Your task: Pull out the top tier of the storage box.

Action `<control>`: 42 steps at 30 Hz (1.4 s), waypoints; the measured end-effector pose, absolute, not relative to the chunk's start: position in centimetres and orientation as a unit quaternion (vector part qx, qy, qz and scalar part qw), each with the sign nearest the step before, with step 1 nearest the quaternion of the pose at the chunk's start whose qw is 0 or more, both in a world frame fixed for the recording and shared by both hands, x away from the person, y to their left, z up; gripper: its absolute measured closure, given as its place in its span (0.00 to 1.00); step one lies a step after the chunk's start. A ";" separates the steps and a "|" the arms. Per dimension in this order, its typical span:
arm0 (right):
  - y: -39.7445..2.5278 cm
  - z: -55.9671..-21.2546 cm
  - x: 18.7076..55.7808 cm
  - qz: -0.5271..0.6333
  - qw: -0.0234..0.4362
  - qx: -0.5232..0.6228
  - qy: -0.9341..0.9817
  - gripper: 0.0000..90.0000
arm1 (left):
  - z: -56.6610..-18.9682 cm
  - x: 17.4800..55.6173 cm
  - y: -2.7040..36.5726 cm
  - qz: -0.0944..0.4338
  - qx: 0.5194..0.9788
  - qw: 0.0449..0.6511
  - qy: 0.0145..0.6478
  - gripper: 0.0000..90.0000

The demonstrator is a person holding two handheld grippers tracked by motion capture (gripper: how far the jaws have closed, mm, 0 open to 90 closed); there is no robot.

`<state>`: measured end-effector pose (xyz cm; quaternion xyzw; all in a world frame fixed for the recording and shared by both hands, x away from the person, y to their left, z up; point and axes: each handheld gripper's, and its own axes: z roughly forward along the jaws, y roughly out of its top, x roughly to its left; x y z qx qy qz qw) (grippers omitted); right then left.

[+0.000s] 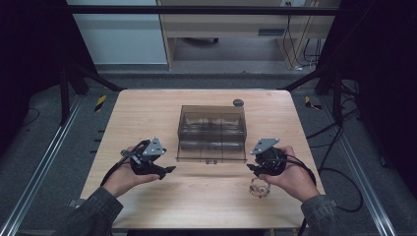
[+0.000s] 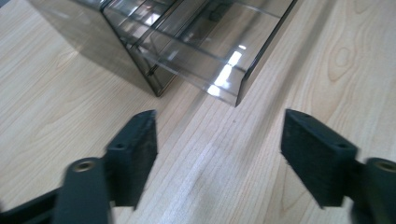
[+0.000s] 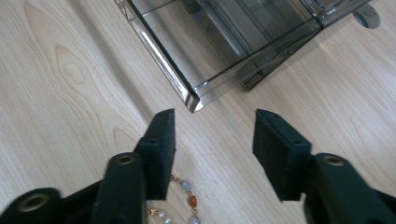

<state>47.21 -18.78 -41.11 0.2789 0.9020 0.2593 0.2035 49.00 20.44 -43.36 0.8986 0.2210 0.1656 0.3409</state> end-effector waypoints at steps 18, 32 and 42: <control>-20.2 -41.7 45.3 0.251 0.203 0.314 0.893 0.28 | -46.1 46.7 23.2 0.220 0.860 0.365 0.281 0.10; -20.5 -43.5 44.0 0.240 0.165 0.333 0.897 0.24 | -47.7 46.3 26.7 0.246 0.840 0.363 0.320 0.07; -21.2 -45.0 43.8 0.212 0.136 0.345 0.904 0.26 | -48.5 46.6 27.3 0.255 0.836 0.352 0.334 0.05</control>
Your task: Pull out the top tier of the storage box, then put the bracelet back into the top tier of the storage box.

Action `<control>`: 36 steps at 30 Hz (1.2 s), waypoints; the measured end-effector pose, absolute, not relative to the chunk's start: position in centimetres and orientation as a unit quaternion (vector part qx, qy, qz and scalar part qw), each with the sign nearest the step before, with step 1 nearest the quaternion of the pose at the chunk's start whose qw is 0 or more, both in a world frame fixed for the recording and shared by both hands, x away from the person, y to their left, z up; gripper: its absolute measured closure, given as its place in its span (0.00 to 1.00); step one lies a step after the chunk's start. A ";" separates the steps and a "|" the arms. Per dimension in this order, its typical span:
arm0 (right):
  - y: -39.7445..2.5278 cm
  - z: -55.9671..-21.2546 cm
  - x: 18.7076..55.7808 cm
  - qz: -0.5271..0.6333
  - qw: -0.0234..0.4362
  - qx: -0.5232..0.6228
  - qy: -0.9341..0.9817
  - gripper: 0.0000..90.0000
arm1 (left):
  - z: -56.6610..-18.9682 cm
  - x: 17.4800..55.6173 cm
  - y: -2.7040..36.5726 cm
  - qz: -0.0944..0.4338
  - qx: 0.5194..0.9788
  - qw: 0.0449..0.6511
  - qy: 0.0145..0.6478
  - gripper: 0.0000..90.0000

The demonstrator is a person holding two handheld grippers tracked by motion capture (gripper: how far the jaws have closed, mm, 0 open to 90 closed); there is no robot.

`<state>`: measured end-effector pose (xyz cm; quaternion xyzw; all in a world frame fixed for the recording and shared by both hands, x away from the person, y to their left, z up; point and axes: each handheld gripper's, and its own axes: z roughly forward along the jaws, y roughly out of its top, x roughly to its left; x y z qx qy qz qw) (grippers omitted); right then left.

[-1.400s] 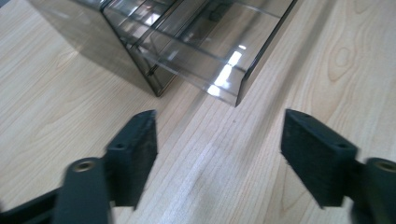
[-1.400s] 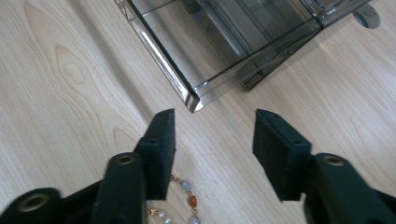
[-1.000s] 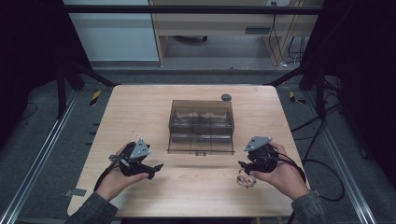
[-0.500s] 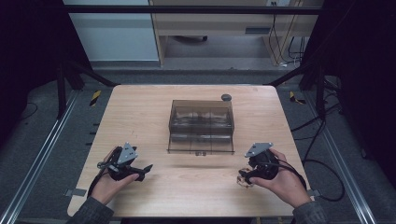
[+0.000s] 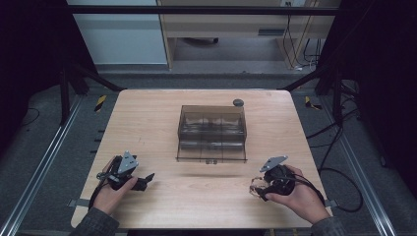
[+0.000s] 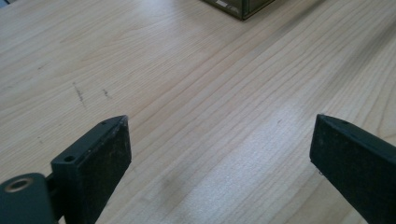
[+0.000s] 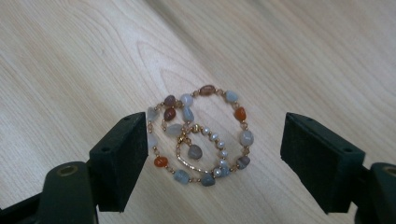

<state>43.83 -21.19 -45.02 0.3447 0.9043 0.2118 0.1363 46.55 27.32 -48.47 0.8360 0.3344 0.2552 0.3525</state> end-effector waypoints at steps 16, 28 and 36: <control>-21.0 -46.8 44.4 0.197 0.105 0.360 0.906 0.25 | -48.6 46.9 28.0 0.264 0.826 0.348 0.356 0.05; -20.4 -47.7 45.1 0.188 0.092 0.362 0.909 0.33 | -48.5 46.8 27.9 0.264 0.833 0.343 0.346 0.05; -20.5 -47.6 45.1 0.192 0.083 0.353 0.912 0.55 | -48.5 46.8 27.7 0.261 0.831 0.347 0.346 0.06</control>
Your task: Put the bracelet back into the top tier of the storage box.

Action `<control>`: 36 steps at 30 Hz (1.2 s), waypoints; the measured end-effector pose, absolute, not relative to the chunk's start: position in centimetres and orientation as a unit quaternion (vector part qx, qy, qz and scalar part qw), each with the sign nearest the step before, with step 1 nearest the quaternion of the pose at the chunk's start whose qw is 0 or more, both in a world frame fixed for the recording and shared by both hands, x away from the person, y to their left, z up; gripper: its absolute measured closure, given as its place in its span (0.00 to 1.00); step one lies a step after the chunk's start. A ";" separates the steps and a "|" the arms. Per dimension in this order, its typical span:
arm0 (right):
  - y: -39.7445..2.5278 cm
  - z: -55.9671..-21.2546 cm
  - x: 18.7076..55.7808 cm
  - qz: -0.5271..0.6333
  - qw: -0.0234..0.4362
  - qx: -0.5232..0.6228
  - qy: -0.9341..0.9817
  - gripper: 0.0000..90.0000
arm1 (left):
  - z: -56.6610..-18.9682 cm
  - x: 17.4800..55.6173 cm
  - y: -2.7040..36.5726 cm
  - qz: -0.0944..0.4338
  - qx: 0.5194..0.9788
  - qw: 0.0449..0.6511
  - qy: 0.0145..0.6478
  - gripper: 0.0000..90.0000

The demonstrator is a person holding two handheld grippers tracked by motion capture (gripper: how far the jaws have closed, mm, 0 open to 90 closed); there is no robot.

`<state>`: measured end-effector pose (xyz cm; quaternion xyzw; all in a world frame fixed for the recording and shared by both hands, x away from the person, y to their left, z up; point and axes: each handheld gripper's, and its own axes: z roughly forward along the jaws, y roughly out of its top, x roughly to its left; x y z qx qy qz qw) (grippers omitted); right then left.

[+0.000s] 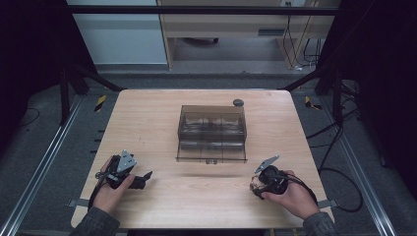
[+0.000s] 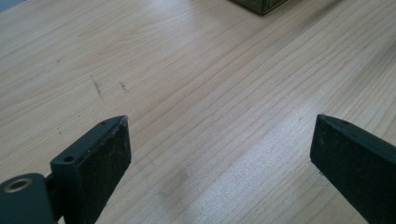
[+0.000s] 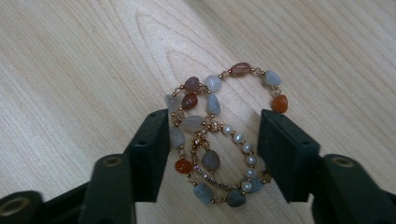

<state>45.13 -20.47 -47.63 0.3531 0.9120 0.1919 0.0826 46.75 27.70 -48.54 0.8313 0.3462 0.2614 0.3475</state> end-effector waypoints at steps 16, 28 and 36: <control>-20.7 -47.3 45.3 0.190 0.073 0.353 0.913 0.93 | -48.5 46.7 27.6 0.259 0.833 0.348 0.343 0.06; -20.8 -46.6 45.5 0.191 0.068 0.363 0.909 0.94 | -48.4 46.7 27.5 0.258 0.838 0.342 0.338 0.06; -21.0 -45.3 45.7 0.197 0.075 0.362 0.908 0.95 | -48.4 46.7 27.5 0.258 0.839 0.341 0.337 0.06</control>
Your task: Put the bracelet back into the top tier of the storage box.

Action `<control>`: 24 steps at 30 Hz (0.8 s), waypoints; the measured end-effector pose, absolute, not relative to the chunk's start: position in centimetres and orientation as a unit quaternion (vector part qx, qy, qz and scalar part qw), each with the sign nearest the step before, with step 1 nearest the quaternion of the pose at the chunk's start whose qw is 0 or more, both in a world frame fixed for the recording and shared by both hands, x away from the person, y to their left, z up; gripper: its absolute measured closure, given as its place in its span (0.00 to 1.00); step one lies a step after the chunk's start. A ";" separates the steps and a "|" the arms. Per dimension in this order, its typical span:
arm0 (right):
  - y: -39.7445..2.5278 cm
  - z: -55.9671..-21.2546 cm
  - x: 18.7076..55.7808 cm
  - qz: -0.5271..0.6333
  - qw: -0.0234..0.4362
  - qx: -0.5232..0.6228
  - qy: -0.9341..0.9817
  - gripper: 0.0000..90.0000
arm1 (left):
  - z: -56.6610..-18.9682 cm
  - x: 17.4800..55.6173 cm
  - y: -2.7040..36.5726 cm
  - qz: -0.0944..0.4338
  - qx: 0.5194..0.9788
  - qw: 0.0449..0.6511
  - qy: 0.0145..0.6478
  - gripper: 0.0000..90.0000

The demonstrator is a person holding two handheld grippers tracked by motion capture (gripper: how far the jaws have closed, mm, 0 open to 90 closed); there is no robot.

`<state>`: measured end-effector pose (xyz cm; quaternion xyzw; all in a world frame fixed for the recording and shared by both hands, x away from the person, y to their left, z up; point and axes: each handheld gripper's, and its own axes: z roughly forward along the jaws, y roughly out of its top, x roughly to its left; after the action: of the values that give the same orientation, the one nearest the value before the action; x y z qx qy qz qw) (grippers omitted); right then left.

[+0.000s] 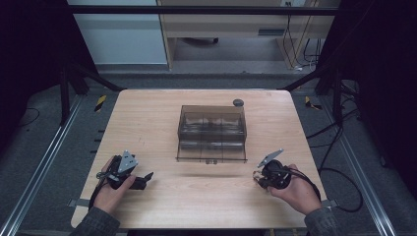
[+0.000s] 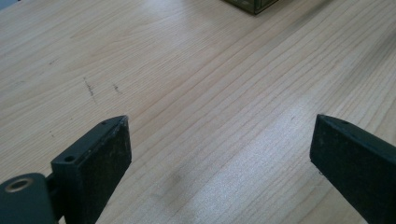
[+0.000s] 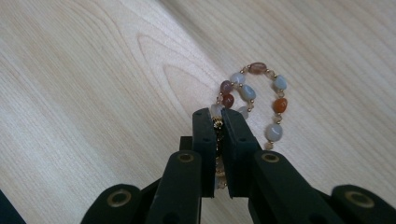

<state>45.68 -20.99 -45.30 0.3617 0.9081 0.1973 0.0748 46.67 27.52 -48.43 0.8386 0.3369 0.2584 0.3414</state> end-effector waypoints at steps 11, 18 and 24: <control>-21.2 -42.9 46.1 0.201 0.093 0.360 0.906 0.95 | -48.4 46.7 27.5 0.258 0.839 0.341 0.337 0.06; -21.1 -40.8 46.7 0.206 0.107 0.359 0.904 0.95 | -48.5 46.6 27.4 0.259 0.836 0.345 0.339 0.06; -21.0 -39.0 47.0 0.208 0.114 0.360 0.902 0.95 | -48.4 46.7 27.5 0.259 0.840 0.339 0.335 0.06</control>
<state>46.98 -20.98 -39.00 0.3595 0.9024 0.2083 0.1144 46.68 27.47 -48.44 0.8400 0.3351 0.2591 0.3392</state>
